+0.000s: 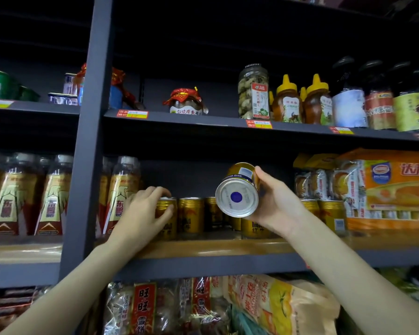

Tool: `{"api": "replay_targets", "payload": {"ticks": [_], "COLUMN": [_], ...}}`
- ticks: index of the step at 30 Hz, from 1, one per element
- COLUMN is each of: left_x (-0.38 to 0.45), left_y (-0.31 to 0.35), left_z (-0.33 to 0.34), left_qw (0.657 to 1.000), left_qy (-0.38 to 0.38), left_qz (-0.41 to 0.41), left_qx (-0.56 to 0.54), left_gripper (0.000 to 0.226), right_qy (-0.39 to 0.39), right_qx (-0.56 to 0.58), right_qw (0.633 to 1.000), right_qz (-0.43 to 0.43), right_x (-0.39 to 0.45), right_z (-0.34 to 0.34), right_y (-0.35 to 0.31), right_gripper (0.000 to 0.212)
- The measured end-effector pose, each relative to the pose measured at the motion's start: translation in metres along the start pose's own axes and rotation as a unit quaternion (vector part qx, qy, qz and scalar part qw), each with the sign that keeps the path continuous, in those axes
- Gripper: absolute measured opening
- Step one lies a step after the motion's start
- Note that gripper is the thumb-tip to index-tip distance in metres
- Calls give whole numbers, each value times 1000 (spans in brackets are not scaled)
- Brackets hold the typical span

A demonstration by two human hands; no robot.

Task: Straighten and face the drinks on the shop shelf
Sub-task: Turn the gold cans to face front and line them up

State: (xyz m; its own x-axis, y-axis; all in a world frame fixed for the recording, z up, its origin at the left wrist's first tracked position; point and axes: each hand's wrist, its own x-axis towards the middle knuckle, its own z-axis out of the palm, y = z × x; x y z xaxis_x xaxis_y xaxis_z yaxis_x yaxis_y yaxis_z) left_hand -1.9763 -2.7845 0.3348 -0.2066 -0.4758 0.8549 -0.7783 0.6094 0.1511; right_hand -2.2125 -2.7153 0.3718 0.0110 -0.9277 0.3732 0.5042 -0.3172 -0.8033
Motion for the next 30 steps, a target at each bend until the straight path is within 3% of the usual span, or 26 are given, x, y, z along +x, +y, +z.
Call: {"api": "replay_targets", "payload": {"ticks": [4,8,12,17,21,25,28,30], "left_x": [-5,-5,-3,-1,0,0,1,1], "left_y": [-4,-5,-6,-11,-15,-16,-15,-15], "left_z": [9,10,11,14,17,18,18,18], "left_qw": [996,994,993,995,995,995,997,997], "left_qy": [32,40,38,41,55,66,54,48], "left_qz": [20,28,36,26,27,34,38,53], "left_qx": [75,99,107,85,80,61,41,37], "left_gripper": [50,44,44,54,53,52,53,51], "right_qy": [-22,-74,-83,-43,-51,-120,-91,-75], "right_qx": [-47,-157,-244,-464,-595,-698,-754,-769], "right_qw": [998,977,955,864,774,689,620,597], "right_qz": [-23,-126,-150,-189,-210,-156,-199,-218], "right_x": [10,18,29,51,56,49,49,51], "right_z": [0,-1,-1,7,11,13,19,26], "right_y": [5,7,17,43,59,38,36,41], "right_gripper": [37,43,35,20,34,43,44,46]}}
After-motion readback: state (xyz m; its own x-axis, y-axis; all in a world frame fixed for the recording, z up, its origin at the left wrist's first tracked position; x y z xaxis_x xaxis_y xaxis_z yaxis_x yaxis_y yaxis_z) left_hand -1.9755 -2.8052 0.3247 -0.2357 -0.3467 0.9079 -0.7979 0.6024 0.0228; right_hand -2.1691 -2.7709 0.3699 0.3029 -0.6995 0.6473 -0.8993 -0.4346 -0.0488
